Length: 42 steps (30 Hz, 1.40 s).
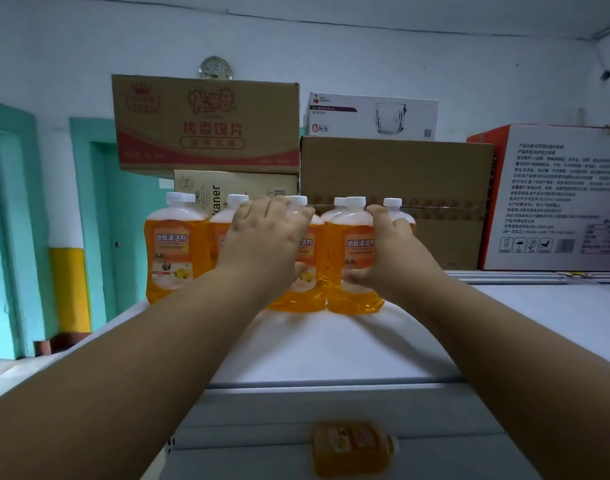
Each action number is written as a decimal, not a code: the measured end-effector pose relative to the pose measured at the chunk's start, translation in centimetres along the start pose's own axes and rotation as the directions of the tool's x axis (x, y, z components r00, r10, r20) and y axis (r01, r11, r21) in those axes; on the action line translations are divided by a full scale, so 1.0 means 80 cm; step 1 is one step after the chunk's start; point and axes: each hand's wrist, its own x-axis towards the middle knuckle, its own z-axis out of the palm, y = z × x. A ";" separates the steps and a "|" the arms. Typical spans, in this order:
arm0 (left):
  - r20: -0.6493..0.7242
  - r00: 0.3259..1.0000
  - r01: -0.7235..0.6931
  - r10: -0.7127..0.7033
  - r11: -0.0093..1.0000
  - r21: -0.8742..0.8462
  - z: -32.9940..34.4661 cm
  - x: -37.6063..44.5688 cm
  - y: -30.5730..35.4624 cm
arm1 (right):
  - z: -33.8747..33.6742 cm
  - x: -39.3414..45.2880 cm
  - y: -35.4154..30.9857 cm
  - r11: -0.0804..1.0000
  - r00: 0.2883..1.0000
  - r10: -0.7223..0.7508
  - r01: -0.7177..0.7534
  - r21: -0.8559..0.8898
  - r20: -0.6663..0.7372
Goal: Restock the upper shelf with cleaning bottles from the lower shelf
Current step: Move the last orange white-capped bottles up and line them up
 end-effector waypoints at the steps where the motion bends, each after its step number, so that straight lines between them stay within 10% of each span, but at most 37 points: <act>1: 0.012 1.000 -0.002 0.002 1.000 -0.002 0.000 -0.002 -0.001 | 0.002 0.001 0.000 1.000 1.000 0.009 -0.009 -0.003 -0.001; 14: 0.111 0.993 0.027 -0.032 0.999 0.043 -0.013 -0.009 0.011 | -0.007 -0.022 -0.004 1.000 0.997 -0.023 0.023 -0.007 -0.068; 23: 0.002 0.994 0.099 -0.111 0.876 -0.472 -0.093 -0.131 0.093 | -0.073 -0.086 -0.018 0.962 0.919 -0.259 0.272 0.004 -0.296; 32: -0.119 0.984 0.035 -0.132 0.801 -0.597 -0.107 -0.216 0.207 | -0.135 -0.159 0.023 0.933 0.913 -0.303 0.342 0.109 -0.273; 42: 0.366 0.928 0.286 -0.072 0.766 -0.576 -0.053 -0.315 0.300 | -0.110 -0.298 0.092 0.881 0.928 -0.349 0.373 0.293 -0.131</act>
